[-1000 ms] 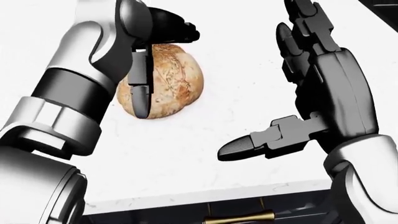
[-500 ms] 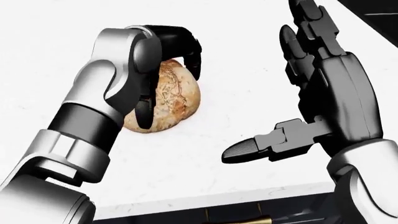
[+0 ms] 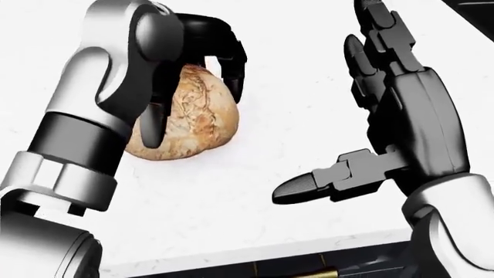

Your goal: Place the bread and cheese on the cutting board.

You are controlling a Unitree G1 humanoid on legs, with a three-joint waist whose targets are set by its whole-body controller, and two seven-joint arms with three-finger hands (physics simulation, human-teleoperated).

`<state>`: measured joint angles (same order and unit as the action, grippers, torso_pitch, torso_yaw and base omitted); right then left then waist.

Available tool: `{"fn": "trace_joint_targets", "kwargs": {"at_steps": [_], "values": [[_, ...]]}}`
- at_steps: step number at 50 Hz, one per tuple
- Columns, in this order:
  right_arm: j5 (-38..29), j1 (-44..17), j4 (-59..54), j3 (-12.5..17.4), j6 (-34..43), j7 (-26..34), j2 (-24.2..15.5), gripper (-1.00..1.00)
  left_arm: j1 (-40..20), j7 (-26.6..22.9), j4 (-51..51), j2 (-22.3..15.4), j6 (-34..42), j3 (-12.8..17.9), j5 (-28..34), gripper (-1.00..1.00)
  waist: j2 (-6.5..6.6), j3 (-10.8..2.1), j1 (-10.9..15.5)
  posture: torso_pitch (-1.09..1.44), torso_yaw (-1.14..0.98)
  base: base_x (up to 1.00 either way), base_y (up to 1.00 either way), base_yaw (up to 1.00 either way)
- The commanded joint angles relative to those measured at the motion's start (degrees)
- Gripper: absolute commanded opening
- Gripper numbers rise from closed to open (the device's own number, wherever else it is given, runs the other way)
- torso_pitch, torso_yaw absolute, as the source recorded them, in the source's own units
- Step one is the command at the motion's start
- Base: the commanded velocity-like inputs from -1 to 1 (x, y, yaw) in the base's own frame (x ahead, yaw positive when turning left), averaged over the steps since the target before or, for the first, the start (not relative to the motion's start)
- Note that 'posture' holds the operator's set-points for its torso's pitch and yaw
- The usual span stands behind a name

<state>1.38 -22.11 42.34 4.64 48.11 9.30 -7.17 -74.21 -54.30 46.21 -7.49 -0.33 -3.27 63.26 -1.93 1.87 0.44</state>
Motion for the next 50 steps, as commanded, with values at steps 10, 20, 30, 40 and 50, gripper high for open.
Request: {"fn": "trace_joint_targets", "kwargs": {"at_steps": [10, 20, 30, 40, 50], "values": [[0.14, -0.96, -0.27, 0.32, -5.95, 0.32, -0.09, 1.0, 3.3, -14.43, -27.97, -2.79, 7.33, 2.92, -6.4, -1.0, 0.09, -1.12, 0.04, 0.0, 0.0, 0.0, 0.0, 0.0], [-0.47, -1.71, -0.38, -0.31, -5.63, 0.97, -0.19, 1.0, 6.75, -23.47, -50.02, -5.6, 18.56, 4.88, -11.53, -1.0, 0.29, -0.48, 0.21, 0.0, 0.0, 0.0, 0.0, 0.0], [-0.4, -2.07, 0.1, -0.38, -4.48, 0.62, 0.14, 1.0, 11.53, -27.43, -61.24, -7.17, 23.34, 4.71, -12.62, -1.0, 0.35, -0.25, 0.42, 0.0, 0.0, 0.0, 0.0, 0.0], [-0.36, -2.23, 0.37, -0.38, -3.98, 0.27, 0.19, 1.0, 11.79, -26.07, -59.64, -7.76, 22.44, 4.75, -13.27, -1.0, 0.27, -0.29, 0.6, 0.0, 0.0, 0.0, 0.0, 0.0], [-0.34, -2.16, 0.71, -0.45, -3.73, 0.16, 0.23, 1.0, 11.59, -25.9, -59.16, -7.88, 22.28, 4.76, -13.26, -1.0, 0.28, -0.42, 0.58, 0.0, 0.0, 0.0, 0.0, 0.0]]}}
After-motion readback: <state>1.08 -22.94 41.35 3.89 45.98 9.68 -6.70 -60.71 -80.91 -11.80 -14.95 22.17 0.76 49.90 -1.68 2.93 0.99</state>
